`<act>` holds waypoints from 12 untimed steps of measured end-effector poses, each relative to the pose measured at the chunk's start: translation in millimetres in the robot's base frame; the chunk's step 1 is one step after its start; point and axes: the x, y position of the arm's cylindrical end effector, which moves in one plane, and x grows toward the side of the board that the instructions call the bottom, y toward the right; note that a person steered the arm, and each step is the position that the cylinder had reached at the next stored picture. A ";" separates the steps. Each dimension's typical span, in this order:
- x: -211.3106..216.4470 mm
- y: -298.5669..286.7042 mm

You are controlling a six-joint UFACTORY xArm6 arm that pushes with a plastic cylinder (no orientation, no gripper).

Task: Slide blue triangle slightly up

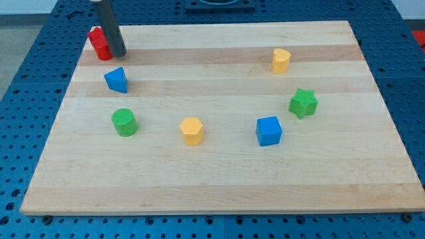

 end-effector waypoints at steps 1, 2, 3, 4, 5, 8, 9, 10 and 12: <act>3.5 -12.6; -0.9 -19.0; -0.8 -9.5; 12.0 -1.8; 39.5 -4.2; 144.8 -12.7; 129.8 0.5; 90.5 0.6; 84.7 6.5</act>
